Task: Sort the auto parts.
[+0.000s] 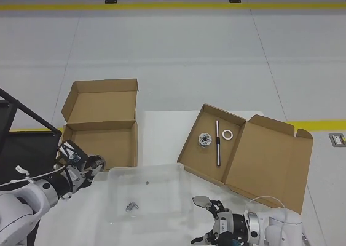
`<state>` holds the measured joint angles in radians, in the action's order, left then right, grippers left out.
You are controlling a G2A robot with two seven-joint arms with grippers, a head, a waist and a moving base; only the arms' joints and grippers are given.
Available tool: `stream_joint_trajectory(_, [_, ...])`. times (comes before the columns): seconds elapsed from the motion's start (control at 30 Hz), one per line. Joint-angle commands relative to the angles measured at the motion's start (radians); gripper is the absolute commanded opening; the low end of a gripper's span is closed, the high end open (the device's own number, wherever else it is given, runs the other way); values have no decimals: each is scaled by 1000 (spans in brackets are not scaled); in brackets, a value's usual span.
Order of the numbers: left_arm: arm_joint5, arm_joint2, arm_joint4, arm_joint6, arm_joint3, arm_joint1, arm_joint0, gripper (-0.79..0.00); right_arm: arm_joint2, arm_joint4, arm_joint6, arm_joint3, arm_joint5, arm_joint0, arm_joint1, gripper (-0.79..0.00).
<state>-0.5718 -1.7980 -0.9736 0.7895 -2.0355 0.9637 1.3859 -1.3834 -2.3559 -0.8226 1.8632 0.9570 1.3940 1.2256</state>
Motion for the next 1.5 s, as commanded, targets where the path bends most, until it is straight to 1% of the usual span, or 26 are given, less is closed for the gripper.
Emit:
stream_joint_trajectory(0.0, [1,-1,2,-1,2,0,1,-785,0,0,0,0,0,0,0,0])
stream_joint_trajectory(0.4, [3,1,3,-4,3,0,3,-785,0,0,0,0,0,0,0,0])
stream_joint_trajectory(0.43, [19,5,-7,-5,9,1,6,-785,0,0,0,0,0,0,0,0])
stream_joint_trajectory(0.47, [68,6,-41,-11,14,1,-4,-785,0,0,0,0,0,0,0,0])
stream_joint_trajectory(0.5, [115,23,-76,-14,25,3,-15,-785,0,0,0,0,0,0,0,0])
stream_joint_trajectory(0.53, [143,48,-86,-15,41,4,-32,-785,0,0,0,0,0,0,0,0])
stream_joint_trajectory(0.57, [167,71,-86,-8,73,5,-61,-785,0,0,0,0,0,0,0,0])
stream_joint_trajectory(0.63, [239,120,-124,-1,155,8,-145,-785,0,0,0,0,0,0,0,0])
stream_joint_trajectory(0.7, [300,195,-164,-5,269,15,-236,-785,0,0,0,0,0,0,0,0])
stream_joint_trajectory(0.83, [324,330,-147,4,534,34,-444,-785,0,0,0,0,0,0,0,0])
stream_joint_trajectory(0.97, [331,436,-142,3,763,57,-605,-785,0,0,0,0,0,0,0,0])
stream_joint_trajectory(1.03, [335,478,-151,-3,850,67,-666,-785,0,0,0,0,0,0,0,0])
stream_joint_trajectory(1.13, [334,531,-153,-9,957,83,-732,-785,0,0,0,0,0,0,0,0])
stream_joint_trajectory(1.23, [321,573,-148,-12,1046,97,-786,-785,0,0,0,0,0,0,0,0])
stream_joint_trajectory(1.3, [286,597,-126,9,1095,106,-816,-785,0,0,0,0,0,0,0,0])
stream_joint_trajectory(1.33, [283,604,-126,11,1118,109,-831,-785,0,0,0,0,0,0,0,0])
stream_joint_trajectory(1.4, [311,632,-171,-2,1149,115,-848,-631,0,0,0,0,0,0,0,0])
stream_joint_trajectory(1.43, [317,645,-181,-10,1162,119,-853,-631,0,0,0,0,0,0,0,0])
stream_joint_trajectory(1.47, [316,653,-182,-16,1176,123,-858,-489,0,0,0,0,0,0,0,0])
